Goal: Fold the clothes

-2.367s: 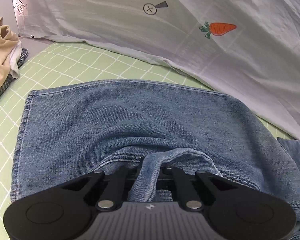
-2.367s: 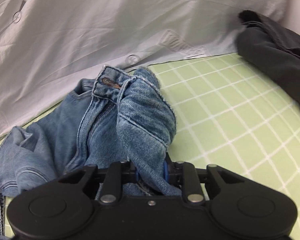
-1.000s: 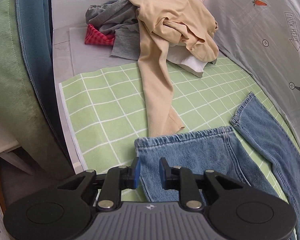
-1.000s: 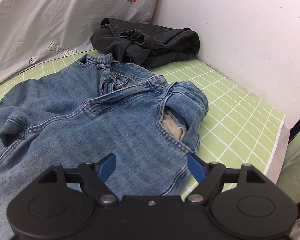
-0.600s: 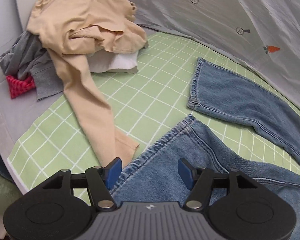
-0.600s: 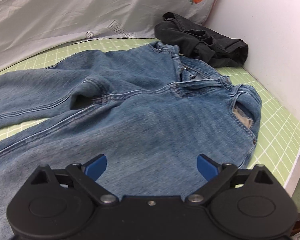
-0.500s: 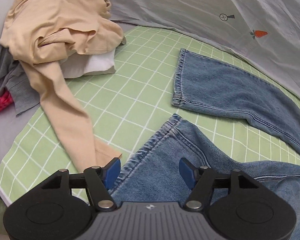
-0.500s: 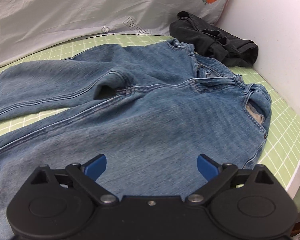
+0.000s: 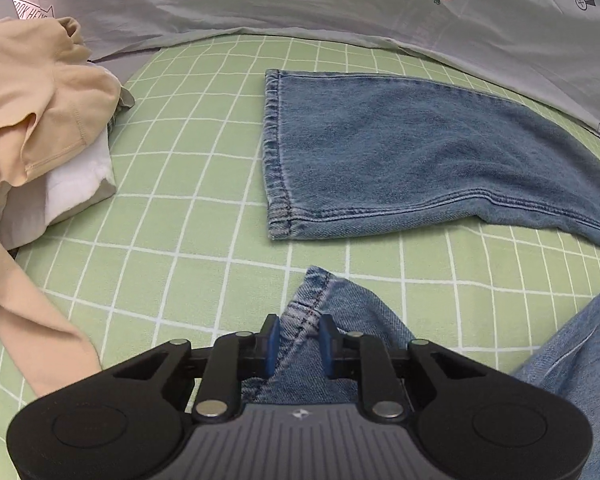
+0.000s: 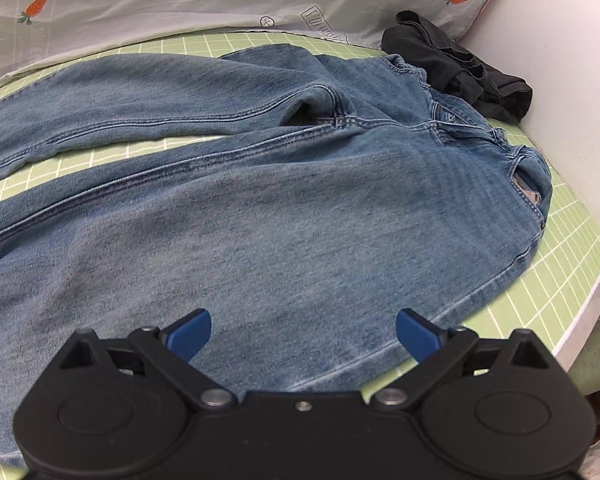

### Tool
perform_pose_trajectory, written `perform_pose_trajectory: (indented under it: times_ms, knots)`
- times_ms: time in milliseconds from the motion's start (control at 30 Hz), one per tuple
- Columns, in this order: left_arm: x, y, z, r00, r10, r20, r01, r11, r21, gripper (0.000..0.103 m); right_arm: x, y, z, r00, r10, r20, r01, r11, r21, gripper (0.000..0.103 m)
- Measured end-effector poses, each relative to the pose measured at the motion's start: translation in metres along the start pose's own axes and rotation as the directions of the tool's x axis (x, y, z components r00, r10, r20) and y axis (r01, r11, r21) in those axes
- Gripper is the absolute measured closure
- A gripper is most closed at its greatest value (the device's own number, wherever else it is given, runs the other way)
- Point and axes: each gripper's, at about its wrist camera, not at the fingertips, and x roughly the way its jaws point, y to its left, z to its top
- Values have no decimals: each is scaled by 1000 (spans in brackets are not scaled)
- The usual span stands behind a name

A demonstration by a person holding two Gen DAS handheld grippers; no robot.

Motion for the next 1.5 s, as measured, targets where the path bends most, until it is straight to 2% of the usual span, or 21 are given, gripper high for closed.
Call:
perform_pose_trajectory:
  times_ms: [67,167,233,300,333,367,433,500,533,567,600,667,767,833,933,1100,1167,1267,1333,1400,1500]
  knots:
    - [-5,9,0,1000,7,17,-6,999,-51,83,1,4,0,1000,6,-5,-6,1000,-5,3]
    - [-14,25,1,995,92,49,-86,990,-116,84,3,10,7,1000,27,3,-27,999,-20,3]
    - [-20,43,1,987,149,55,-137,973,-185,84,7,14,15,999,46,14,-45,998,-34,3]
    - [-22,59,-3,986,164,42,-147,952,-269,83,10,18,24,998,65,26,-64,997,-49,3]
    - [-23,67,-5,984,173,33,-154,937,-313,87,11,20,28,997,75,31,-73,996,-56,3]
    - [-24,73,-7,980,196,21,-177,921,-346,100,13,22,32,996,84,37,-82,995,-64,3]
    - [-29,76,-12,950,312,-6,-294,888,-353,98,16,26,40,993,104,48,-100,992,-78,3]
    - [-39,87,-17,970,242,22,-208,874,-440,93,21,29,50,990,123,61,-118,989,-93,3]
    - [-44,91,-19,977,211,38,-168,863,-476,85,23,30,55,989,134,67,-126,987,-100,3]
    - [-48,91,-19,980,191,52,-141,856,-497,77,25,32,61,987,144,74,-135,985,-107,3]
    - [-52,89,-19,982,177,64,-120,853,-508,75,28,32,66,985,150,83,-141,984,-111,3]
    - [-55,75,-11,982,174,75,-119,875,-469,67,31,31,77,982,155,107,-143,984,-108,3]
    - [-47,54,5,989,124,78,-81,907,-413,53,40,25,96,982,130,139,-114,987,-112,3]
    - [-37,40,18,992,95,81,-56,920,-387,52,45,18,110,980,116,164,-99,989,-110,3]
    - [-16,23,38,994,98,55,-72,931,-358,39,53,3,136,970,108,218,-91,992,-86,5]
    - [25,7,67,996,82,-28,-87,943,-322,38,77,-19,186,964,66,259,-68,998,-2,22]
    - [33,1,73,994,99,-41,-106,948,-300,38,90,-17,199,964,77,253,-77,997,-8,30]
    - [41,-3,78,995,88,-49,-98,952,-288,38,110,-12,216,965,96,243,-90,995,-34,35]
    - [47,-6,80,994,90,-59,-103,954,-282,38,123,-8,227,967,108,232,-97,994,-58,43]
    - [52,-9,80,992,107,-63,-120,952,-280,36,137,-3,234,968,120,219,-104,991,-85,57]
    - [56,-18,81,990,132,-43,-139,955,-263,35,154,7,243,971,124,205,-106,990,-95,56]
